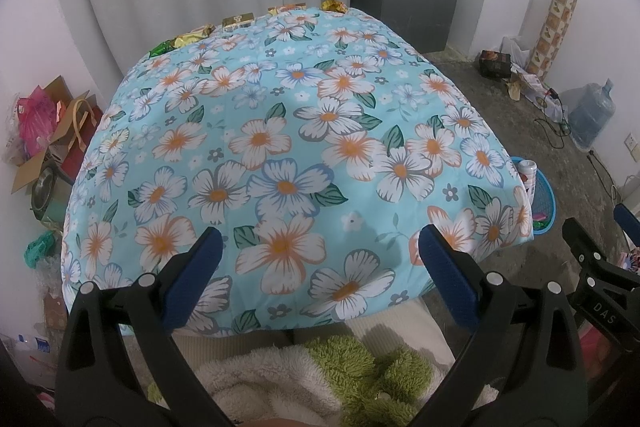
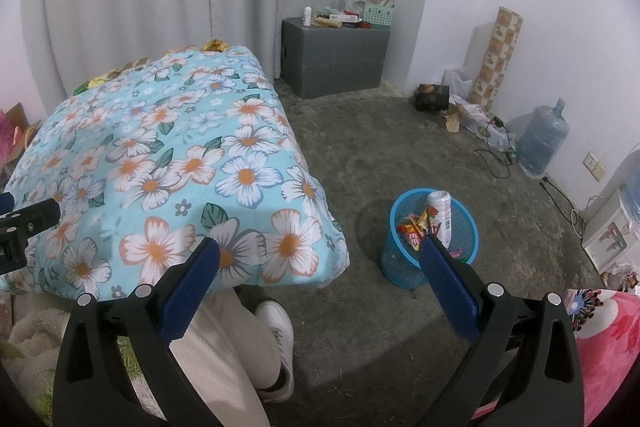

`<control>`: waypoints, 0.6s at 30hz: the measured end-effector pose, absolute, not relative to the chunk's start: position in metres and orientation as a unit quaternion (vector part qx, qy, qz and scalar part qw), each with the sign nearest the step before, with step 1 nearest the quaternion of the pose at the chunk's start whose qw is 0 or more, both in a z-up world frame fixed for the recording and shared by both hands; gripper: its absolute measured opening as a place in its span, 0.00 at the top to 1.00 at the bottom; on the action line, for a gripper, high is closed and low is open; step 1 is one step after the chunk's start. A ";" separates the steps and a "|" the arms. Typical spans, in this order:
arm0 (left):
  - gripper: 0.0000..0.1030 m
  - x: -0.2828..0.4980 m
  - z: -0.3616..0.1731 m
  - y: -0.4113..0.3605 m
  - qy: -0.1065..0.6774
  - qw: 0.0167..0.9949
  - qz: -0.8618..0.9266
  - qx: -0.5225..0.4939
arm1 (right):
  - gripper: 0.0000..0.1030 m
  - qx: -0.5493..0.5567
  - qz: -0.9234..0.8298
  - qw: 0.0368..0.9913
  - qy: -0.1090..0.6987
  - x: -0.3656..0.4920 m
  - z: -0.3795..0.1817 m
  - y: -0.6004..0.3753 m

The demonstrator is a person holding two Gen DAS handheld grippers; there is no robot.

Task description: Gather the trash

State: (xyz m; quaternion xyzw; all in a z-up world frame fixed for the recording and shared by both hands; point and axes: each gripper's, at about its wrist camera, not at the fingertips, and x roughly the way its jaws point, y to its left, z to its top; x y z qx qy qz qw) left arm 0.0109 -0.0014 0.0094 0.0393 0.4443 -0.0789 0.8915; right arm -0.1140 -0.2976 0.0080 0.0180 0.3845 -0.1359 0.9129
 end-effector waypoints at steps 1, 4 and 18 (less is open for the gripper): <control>0.09 0.011 0.010 -0.002 0.445 0.891 -0.079 0.039 | 0.06 0.018 -0.136 0.913 0.384 -0.114 0.008 -0.297; 0.09 0.011 0.010 -0.001 0.444 0.892 -0.079 0.039 | 0.06 0.018 -0.136 0.913 0.384 -0.114 0.008 -0.297; 0.09 0.011 0.011 -0.002 0.444 0.892 -0.079 0.040 | 0.06 0.018 -0.135 0.913 0.384 -0.114 0.008 -0.296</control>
